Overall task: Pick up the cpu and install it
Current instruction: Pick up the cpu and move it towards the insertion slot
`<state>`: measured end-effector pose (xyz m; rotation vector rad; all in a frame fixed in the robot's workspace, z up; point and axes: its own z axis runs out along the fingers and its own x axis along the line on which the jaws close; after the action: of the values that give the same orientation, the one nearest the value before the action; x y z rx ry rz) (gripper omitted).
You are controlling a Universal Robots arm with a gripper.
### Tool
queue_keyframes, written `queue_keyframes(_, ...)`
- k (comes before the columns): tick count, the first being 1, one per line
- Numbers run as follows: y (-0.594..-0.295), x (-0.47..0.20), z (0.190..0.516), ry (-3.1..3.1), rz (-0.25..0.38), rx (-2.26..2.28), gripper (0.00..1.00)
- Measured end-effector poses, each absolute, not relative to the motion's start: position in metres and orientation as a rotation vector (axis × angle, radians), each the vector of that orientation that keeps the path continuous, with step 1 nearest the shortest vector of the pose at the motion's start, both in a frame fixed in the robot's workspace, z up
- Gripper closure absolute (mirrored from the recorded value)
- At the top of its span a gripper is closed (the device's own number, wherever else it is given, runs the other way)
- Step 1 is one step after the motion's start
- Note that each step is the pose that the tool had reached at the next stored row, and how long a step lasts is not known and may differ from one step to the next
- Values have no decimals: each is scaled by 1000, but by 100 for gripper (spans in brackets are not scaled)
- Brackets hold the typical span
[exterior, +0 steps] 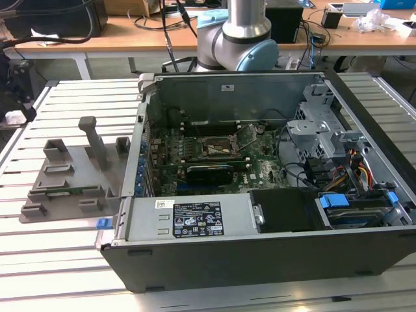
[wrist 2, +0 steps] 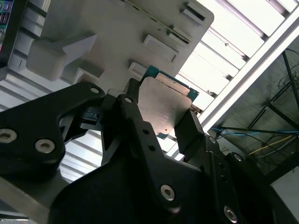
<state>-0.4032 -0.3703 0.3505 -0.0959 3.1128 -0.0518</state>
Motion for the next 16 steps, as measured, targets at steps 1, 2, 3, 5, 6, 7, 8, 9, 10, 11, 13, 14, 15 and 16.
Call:
queue_keyframes(1, -370, -403, 353, 3113, -52, -96, 45)
queue_keyframes(2, -370, -403, 355, 3113, -52, -96, 45)
queue_keyframes(3, -370, -403, 357, 3113, -52, -96, 45)
queue_keyframes(5, -370, -403, 363, 3113, -52, -96, 45)
queue_keyframes(6, -370, -403, 366, 3113, -52, -96, 45)
queue_keyframes(7, -370, -403, 367, 3113, -52, -96, 45)
queue_keyframes(8, -370, -403, 370, 3113, -52, -96, 45)
queue_keyframes(9, -370, -403, 372, 3113, -52, -96, 45)
queue_keyframes(10, -370, -403, 373, 3113, -52, -96, 45)
queue_keyframes(11, -370, -403, 376, 3113, -52, -96, 45)
queue_keyframes(13, -370, -403, 379, 3113, -52, -96, 45)
queue_keyframes(14, -370, -403, 382, 3113, -52, -96, 45)
queue_keyframes(15, -370, -403, 383, 3113, -52, -96, 45)
queue_keyframes(16, -370, -403, 385, 3113, -52, -96, 45)
